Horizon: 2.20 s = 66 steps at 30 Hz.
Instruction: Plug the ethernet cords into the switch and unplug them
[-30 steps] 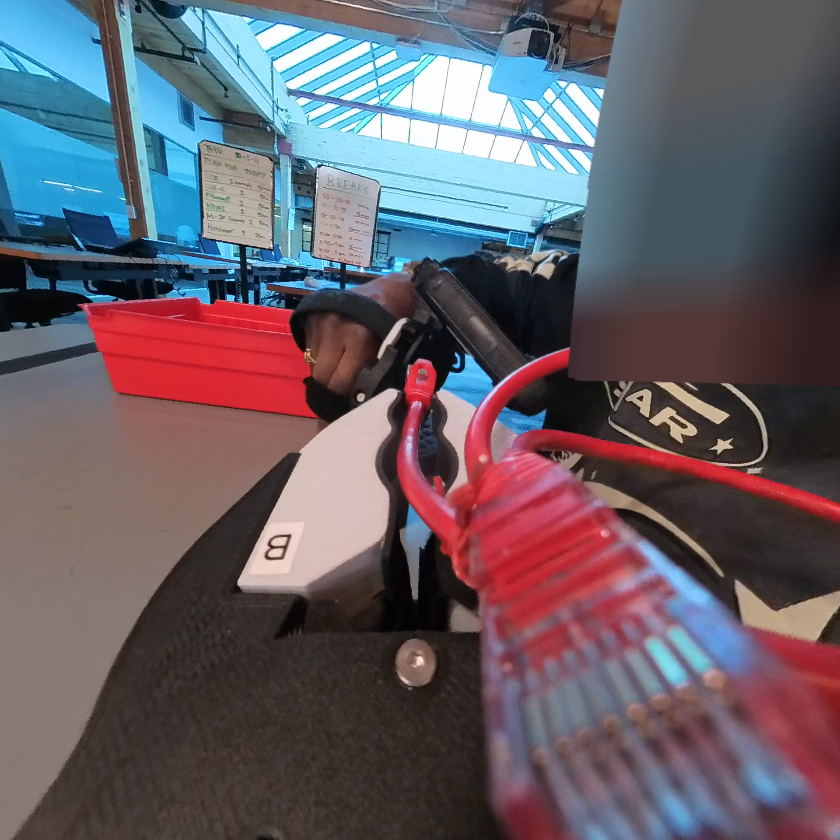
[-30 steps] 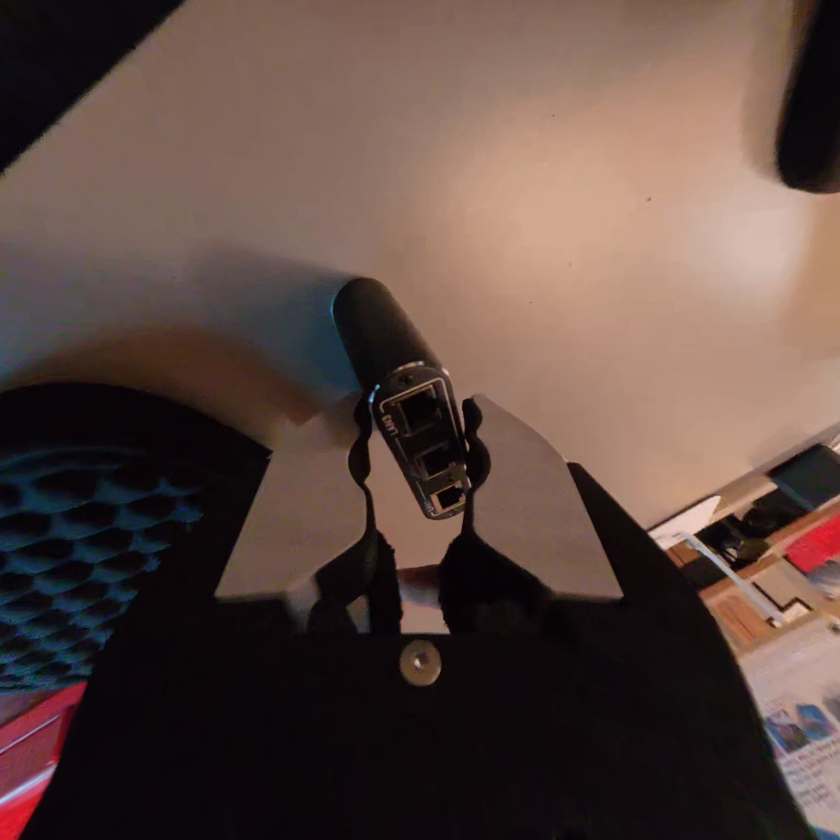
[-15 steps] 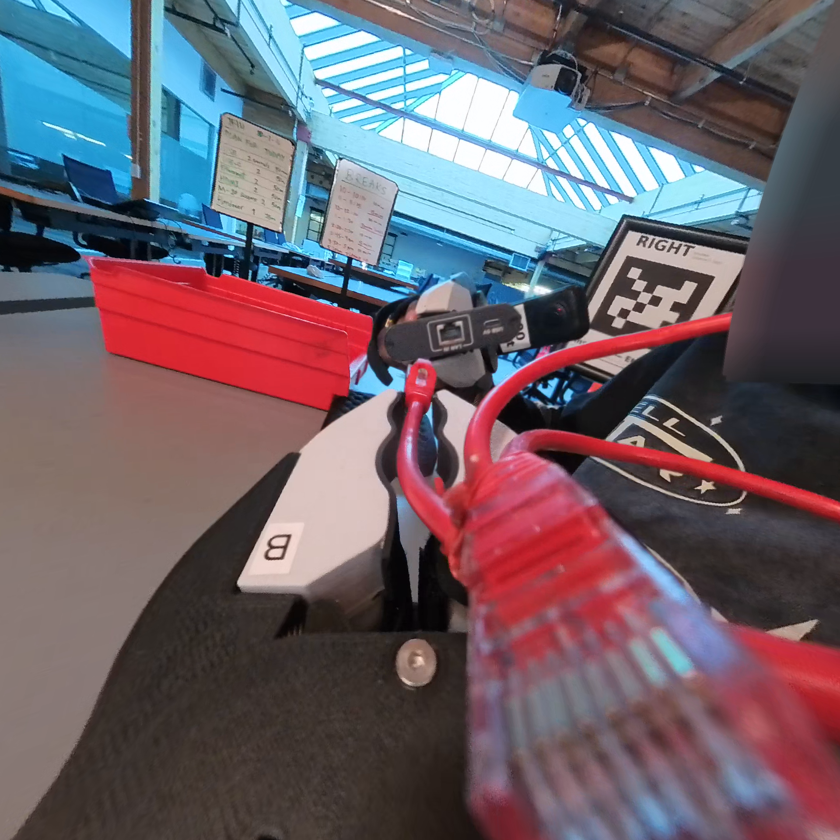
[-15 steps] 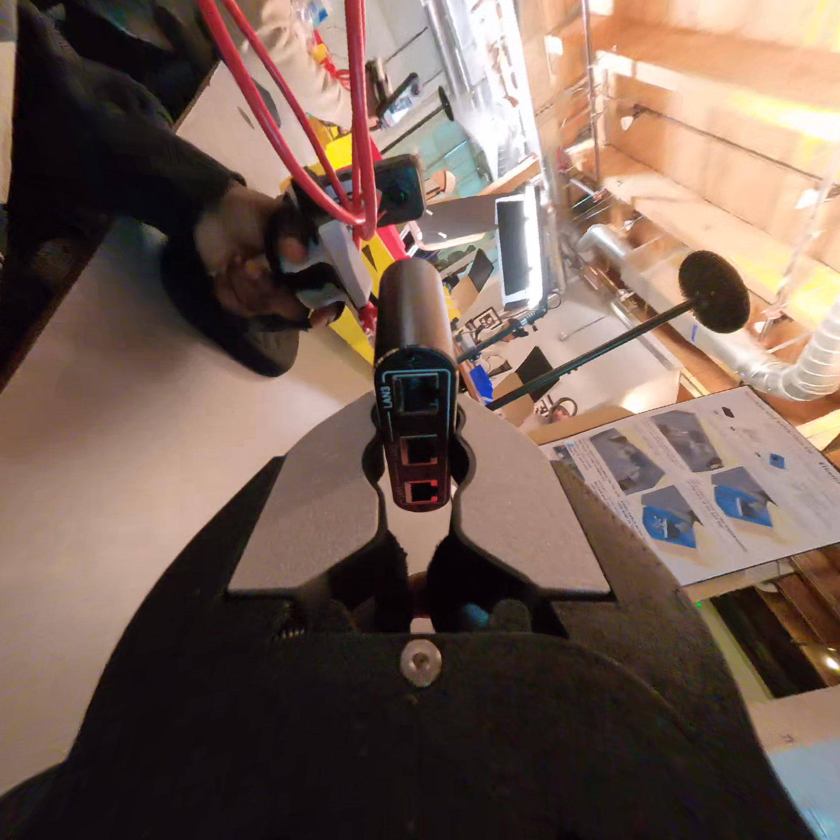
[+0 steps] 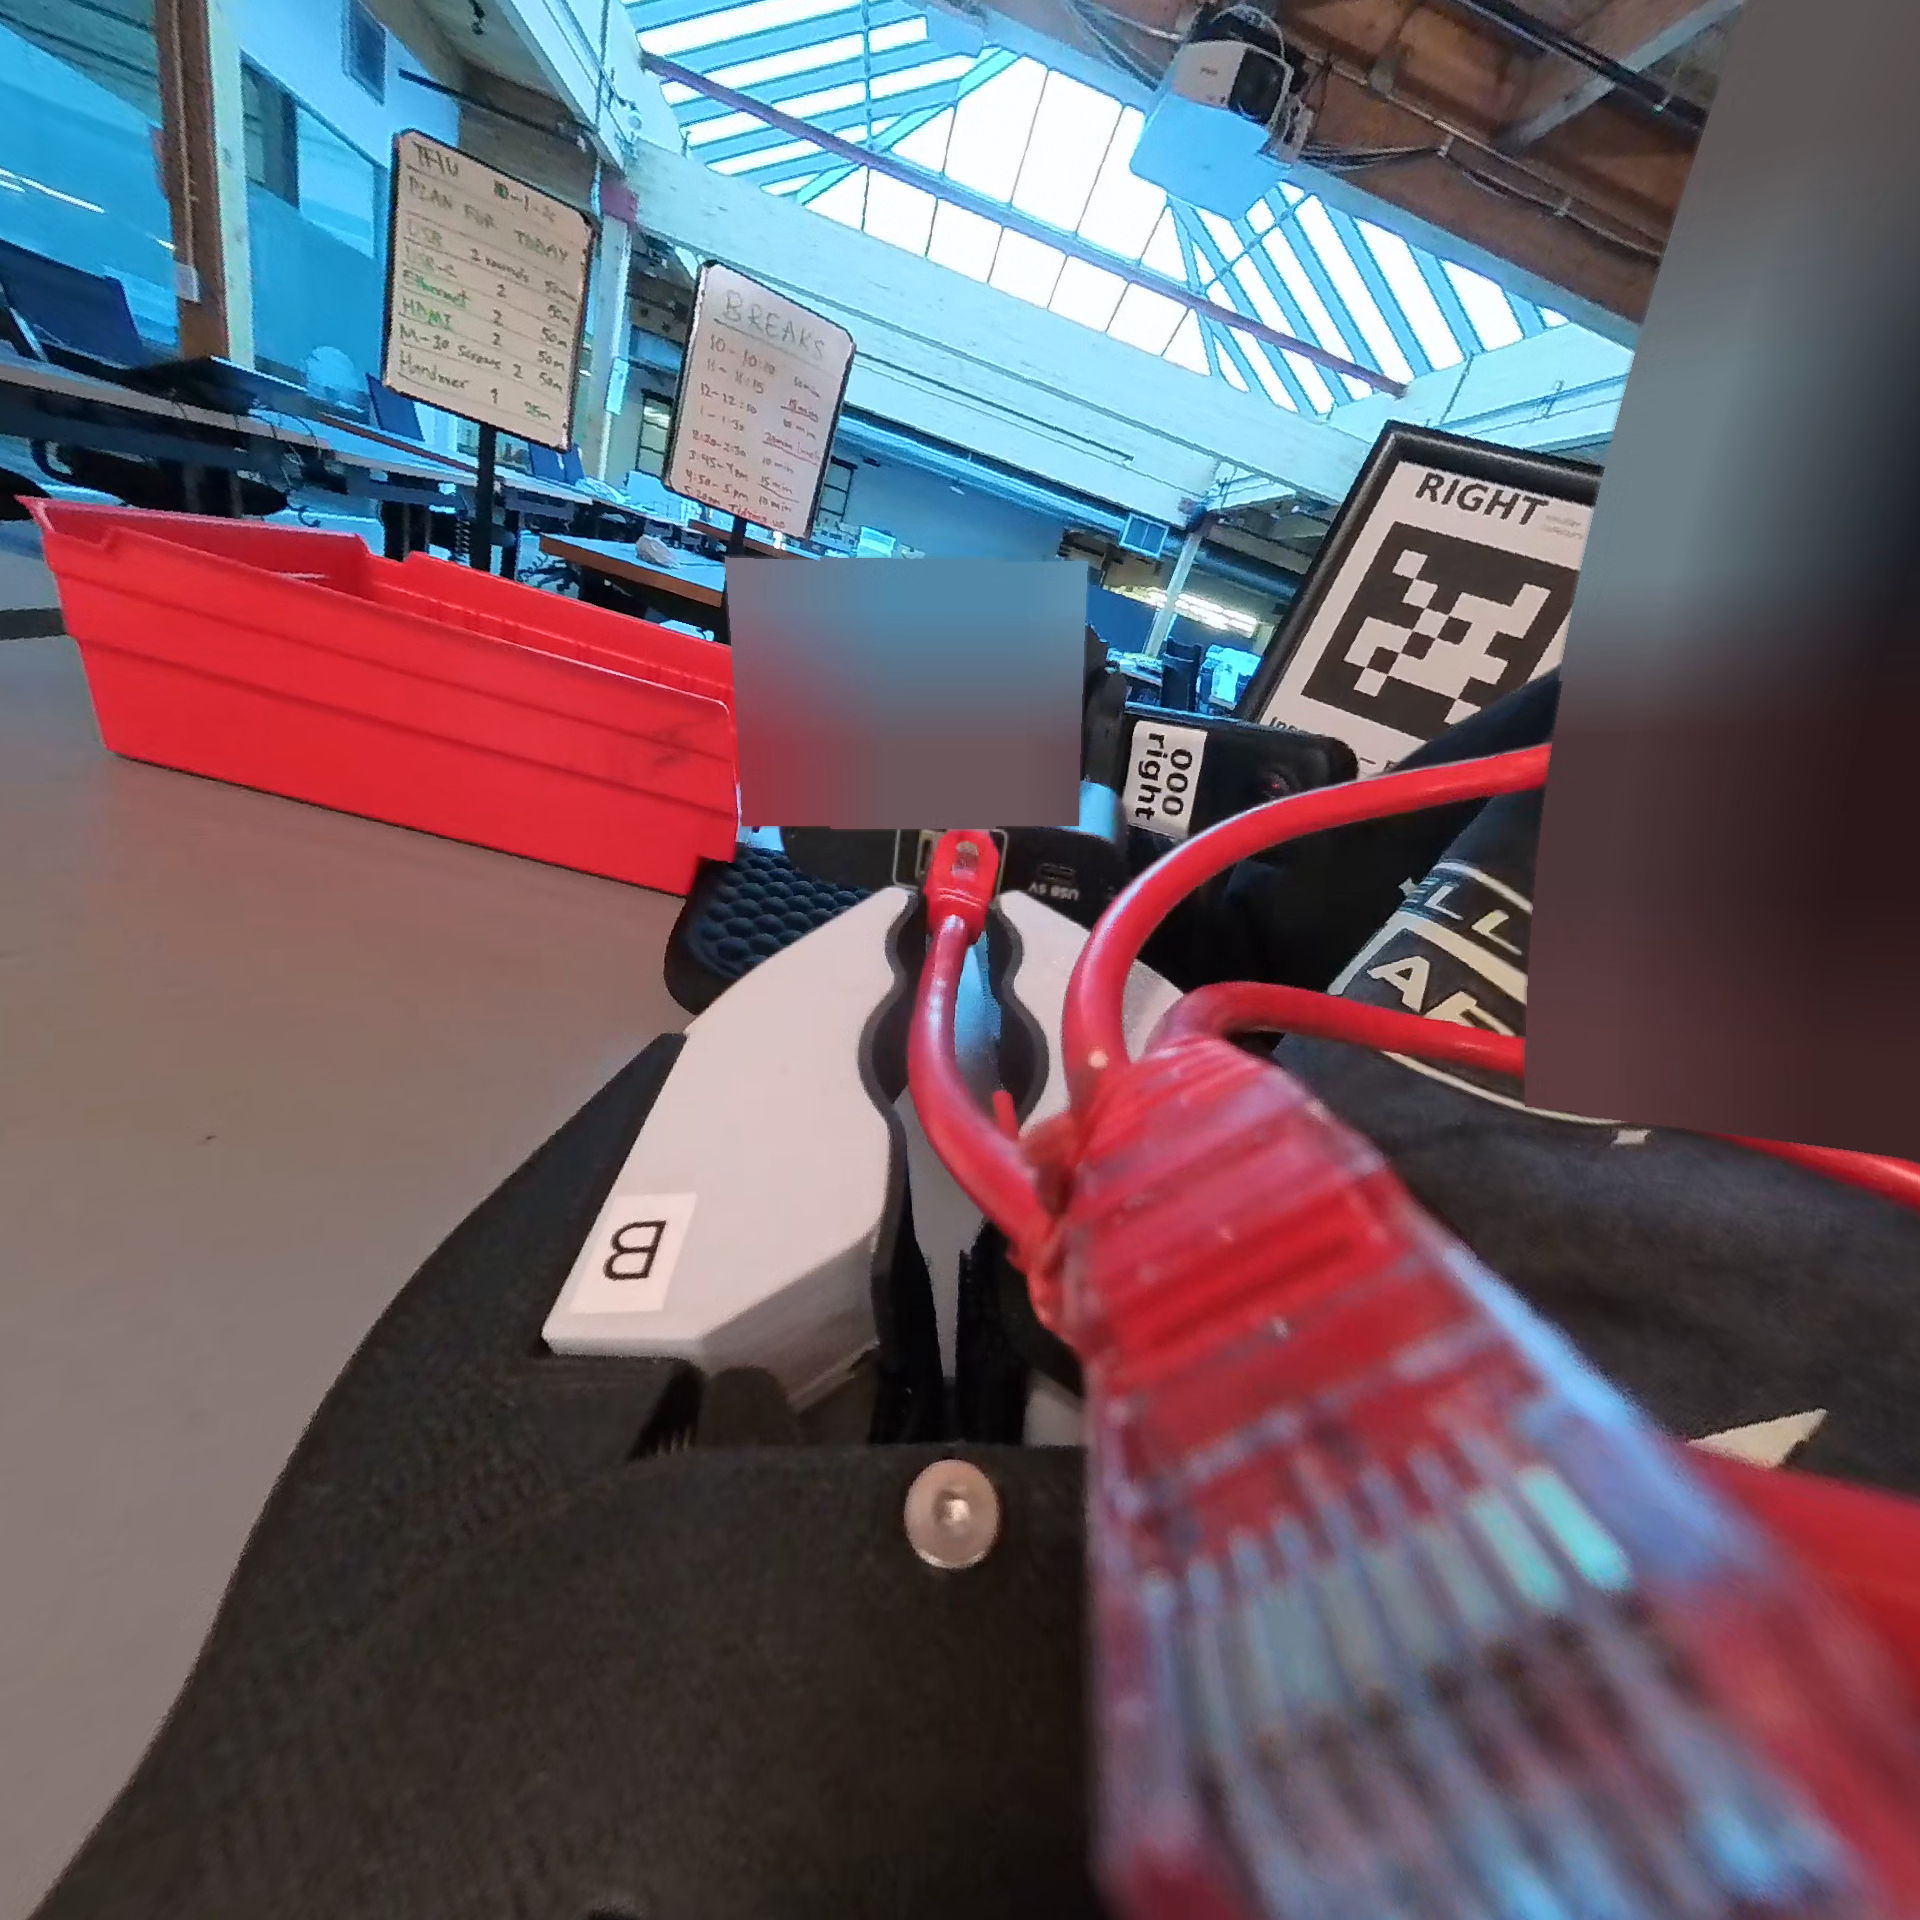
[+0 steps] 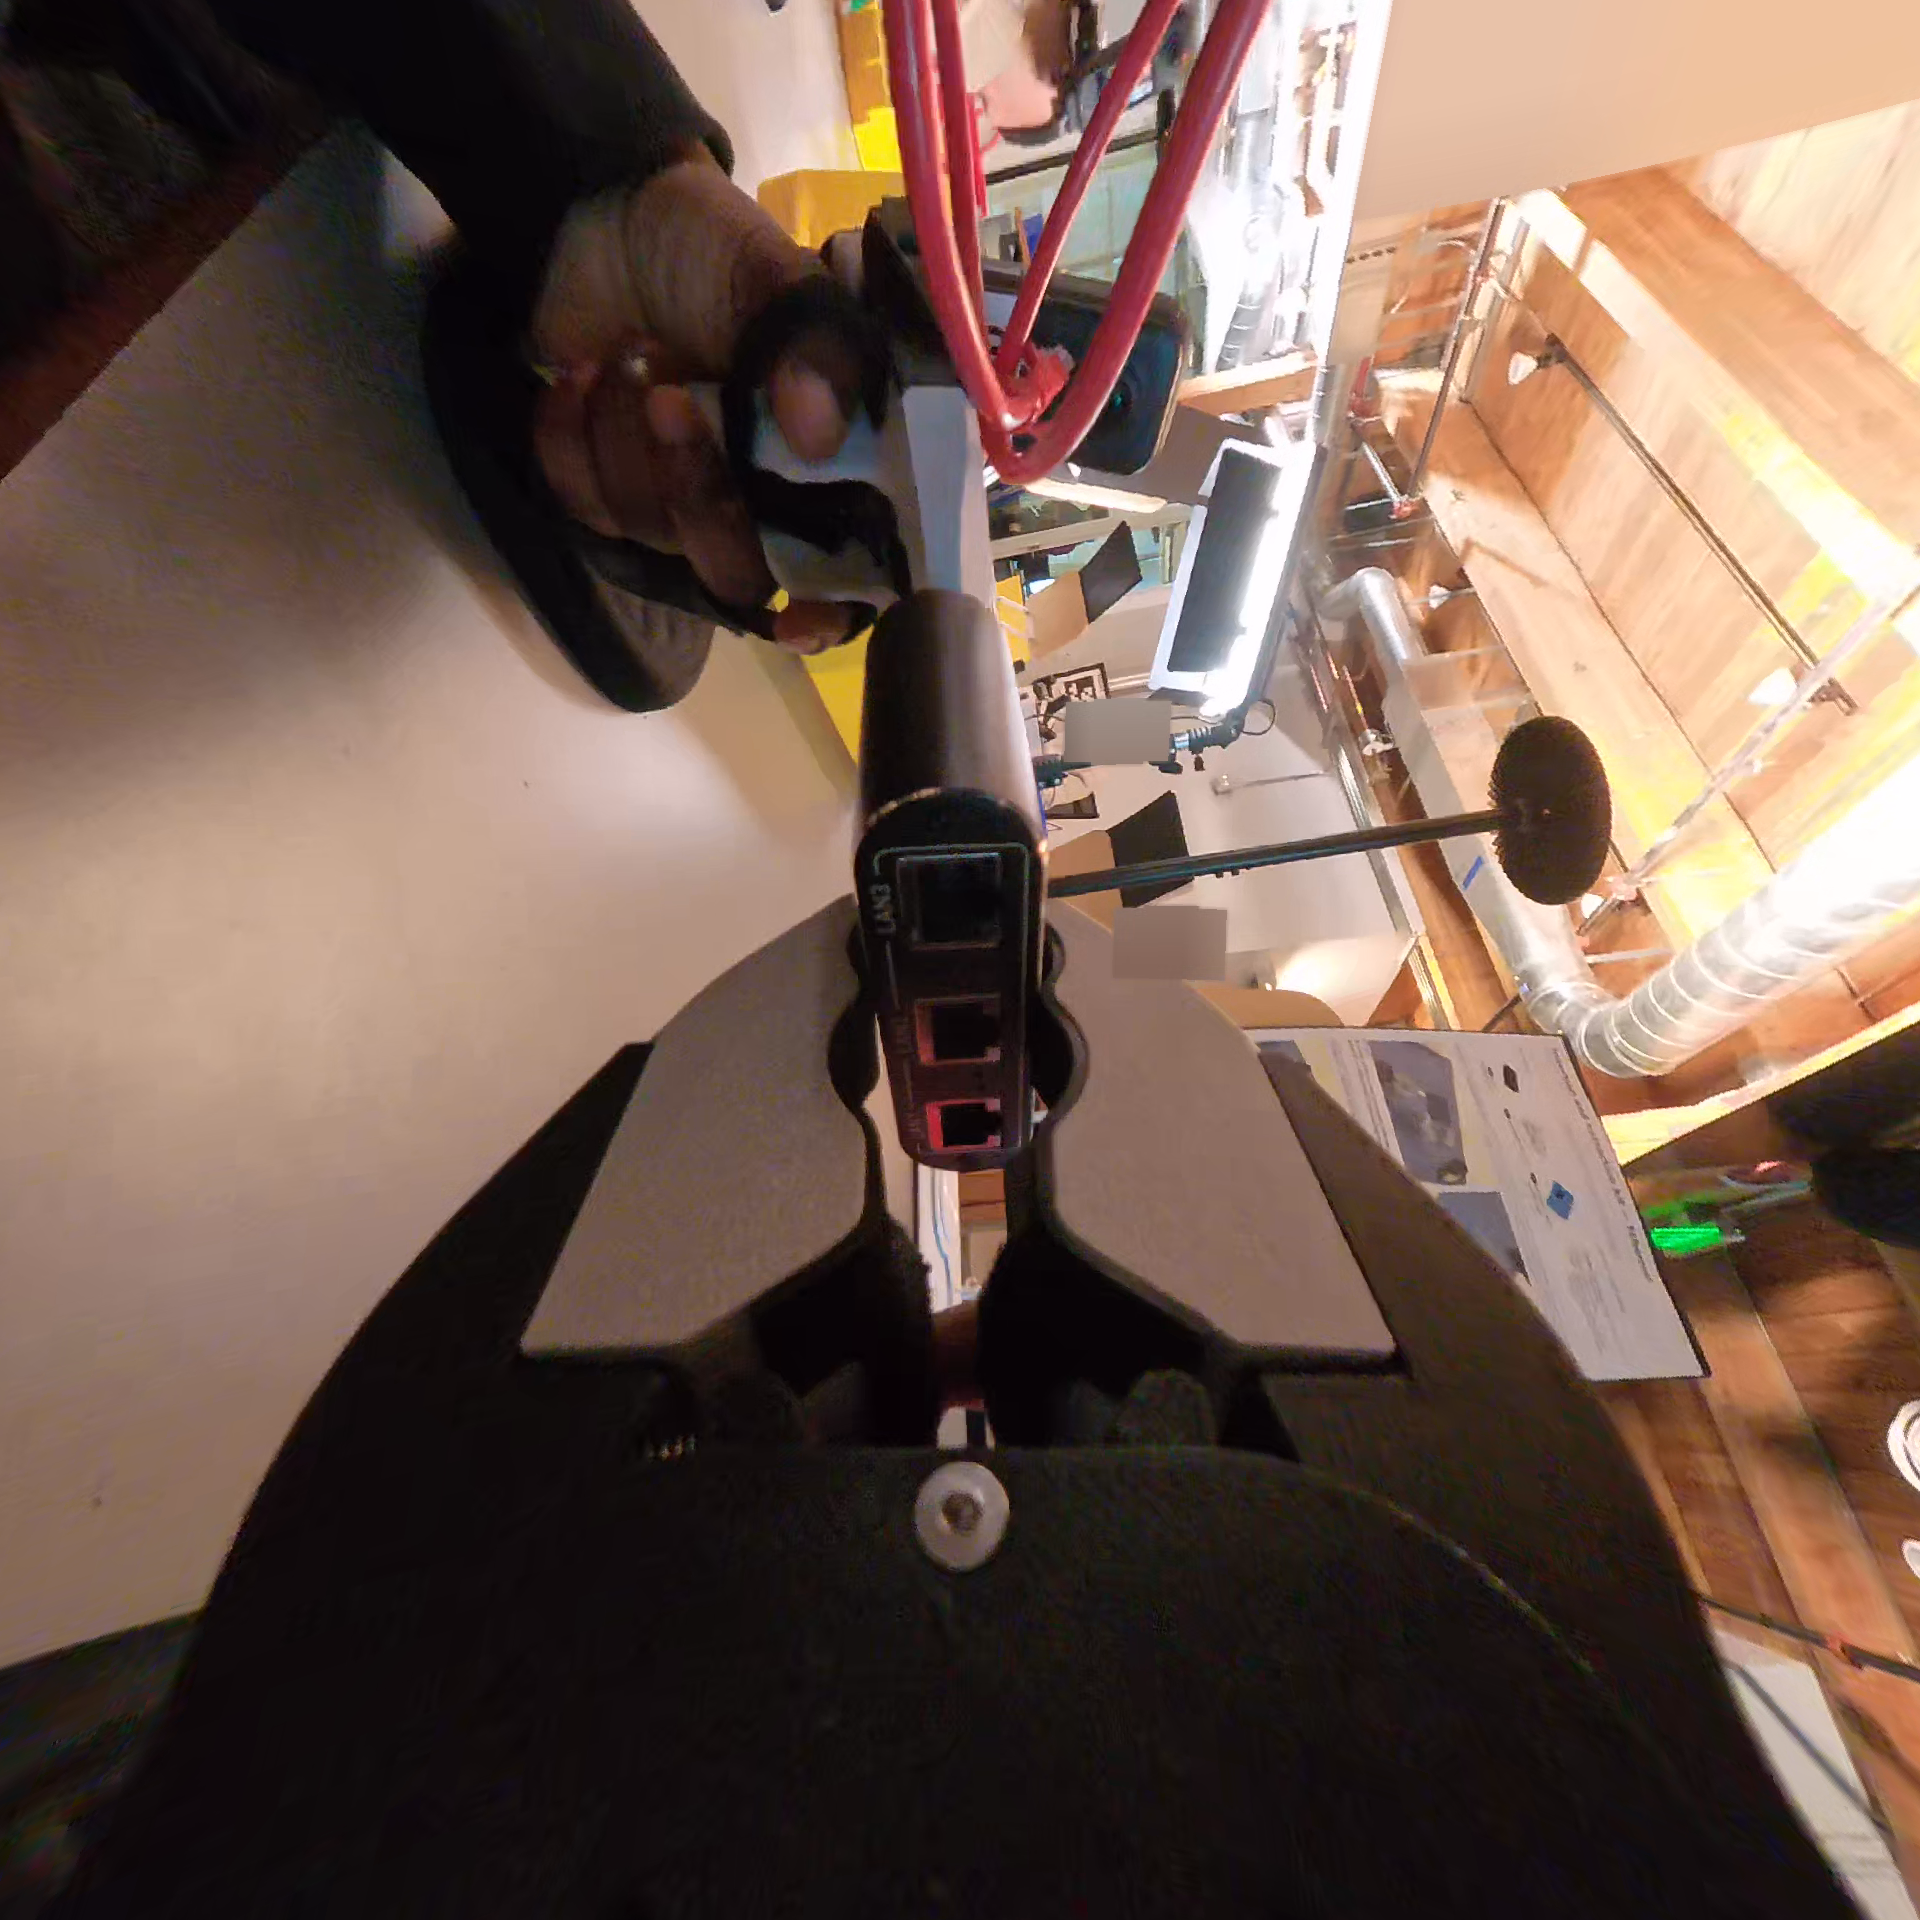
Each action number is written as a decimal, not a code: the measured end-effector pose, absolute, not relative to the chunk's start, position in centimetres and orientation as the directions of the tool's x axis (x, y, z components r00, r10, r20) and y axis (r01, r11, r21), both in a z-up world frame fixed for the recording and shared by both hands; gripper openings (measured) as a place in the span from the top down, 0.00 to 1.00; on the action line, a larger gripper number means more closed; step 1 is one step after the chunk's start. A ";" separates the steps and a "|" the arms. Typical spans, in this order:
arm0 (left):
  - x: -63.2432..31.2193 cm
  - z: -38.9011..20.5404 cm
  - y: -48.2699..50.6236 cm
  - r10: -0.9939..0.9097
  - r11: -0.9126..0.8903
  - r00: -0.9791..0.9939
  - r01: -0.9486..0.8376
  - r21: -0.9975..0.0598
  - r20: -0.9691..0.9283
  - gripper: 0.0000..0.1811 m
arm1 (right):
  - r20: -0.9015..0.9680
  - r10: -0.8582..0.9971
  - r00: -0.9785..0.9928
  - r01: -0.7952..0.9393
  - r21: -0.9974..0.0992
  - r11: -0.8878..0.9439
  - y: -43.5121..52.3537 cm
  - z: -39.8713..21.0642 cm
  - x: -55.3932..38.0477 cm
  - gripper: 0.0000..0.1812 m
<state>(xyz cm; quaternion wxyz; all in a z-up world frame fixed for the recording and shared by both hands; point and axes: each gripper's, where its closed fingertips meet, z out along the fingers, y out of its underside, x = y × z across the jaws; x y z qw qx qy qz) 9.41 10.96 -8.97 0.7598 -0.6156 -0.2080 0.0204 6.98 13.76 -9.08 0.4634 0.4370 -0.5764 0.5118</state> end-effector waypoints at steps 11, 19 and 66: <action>9.9 -9.2 11.5 0.277 0.197 0.926 0.208 -0.958 0.258 0.94 | 0.979 -0.039 -0.201 -0.978 -0.199 0.058 14.2 -9.1 7.8 0.87; 10.3 -9.4 11.9 0.245 0.197 0.930 0.230 -0.953 0.275 0.94 | 0.987 -0.051 -0.153 -0.988 -0.151 0.037 13.8 -9.0 8.4 0.87; 4.6 -7.2 4.6 0.566 0.576 0.699 0.044 -0.817 0.437 0.84 | 0.702 0.007 -0.712 -0.163 -0.175 0.971 22.1 -18.5 -1.7 0.69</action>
